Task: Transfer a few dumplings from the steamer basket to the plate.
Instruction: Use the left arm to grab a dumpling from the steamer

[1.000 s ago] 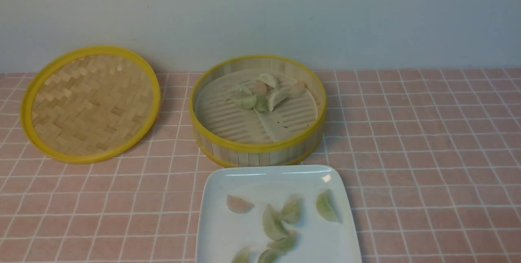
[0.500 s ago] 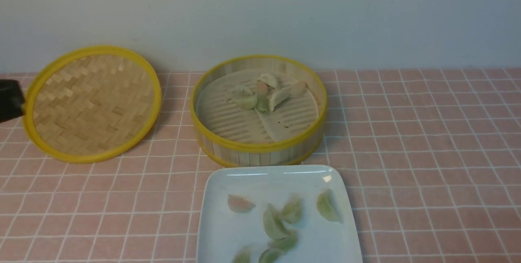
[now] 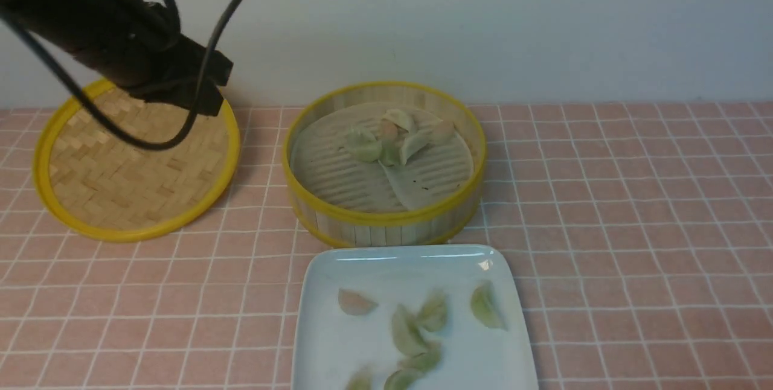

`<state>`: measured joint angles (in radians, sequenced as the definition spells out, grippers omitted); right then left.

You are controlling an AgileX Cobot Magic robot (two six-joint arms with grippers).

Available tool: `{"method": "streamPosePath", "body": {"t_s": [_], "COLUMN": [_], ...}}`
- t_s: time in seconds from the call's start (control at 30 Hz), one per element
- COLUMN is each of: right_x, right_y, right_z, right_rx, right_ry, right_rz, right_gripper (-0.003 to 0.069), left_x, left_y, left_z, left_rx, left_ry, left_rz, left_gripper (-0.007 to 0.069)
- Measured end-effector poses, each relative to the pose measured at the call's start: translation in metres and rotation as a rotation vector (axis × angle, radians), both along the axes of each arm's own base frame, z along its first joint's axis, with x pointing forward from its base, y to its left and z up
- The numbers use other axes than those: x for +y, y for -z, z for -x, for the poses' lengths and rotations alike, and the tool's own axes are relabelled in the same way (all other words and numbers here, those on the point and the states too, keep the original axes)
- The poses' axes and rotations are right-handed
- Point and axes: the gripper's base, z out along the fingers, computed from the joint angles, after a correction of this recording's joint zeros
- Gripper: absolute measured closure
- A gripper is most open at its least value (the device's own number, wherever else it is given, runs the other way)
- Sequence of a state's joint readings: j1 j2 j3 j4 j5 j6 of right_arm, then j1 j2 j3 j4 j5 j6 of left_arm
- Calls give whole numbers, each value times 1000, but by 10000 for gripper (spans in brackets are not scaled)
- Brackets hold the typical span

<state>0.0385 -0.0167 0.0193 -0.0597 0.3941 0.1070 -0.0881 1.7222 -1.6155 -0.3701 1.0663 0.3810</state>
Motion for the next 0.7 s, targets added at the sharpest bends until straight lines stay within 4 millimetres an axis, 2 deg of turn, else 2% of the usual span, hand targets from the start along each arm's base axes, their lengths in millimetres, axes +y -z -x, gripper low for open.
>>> {"method": "streamPosePath", "body": {"t_s": [0.03, 0.17, 0.37, 0.57, 0.7], "right_x": [0, 0, 0, 0, 0], "right_y": [0, 0, 0, 0, 0], "right_z": [0, 0, 0, 0, 0], "right_rx": [0, 0, 0, -1, -1], "right_ry": [0, 0, 0, 0, 0], "right_rz": [0, -1, -1, -1, -1], "right_gripper": [673, 673, 673, 673, 673], "left_x": [-10, -52, -104, -127, -134], "left_y": [6, 29, 66, 94, 118], "left_z": [-15, -53, -96, -126, -132], "left_rx": [-8, 1, 22, -48, -20], "left_ry": [48, 178, 315, 310, 318], "left_rz": [-16, -39, -145, -232, -241], "left_gripper": [631, 631, 631, 616, 523]}}
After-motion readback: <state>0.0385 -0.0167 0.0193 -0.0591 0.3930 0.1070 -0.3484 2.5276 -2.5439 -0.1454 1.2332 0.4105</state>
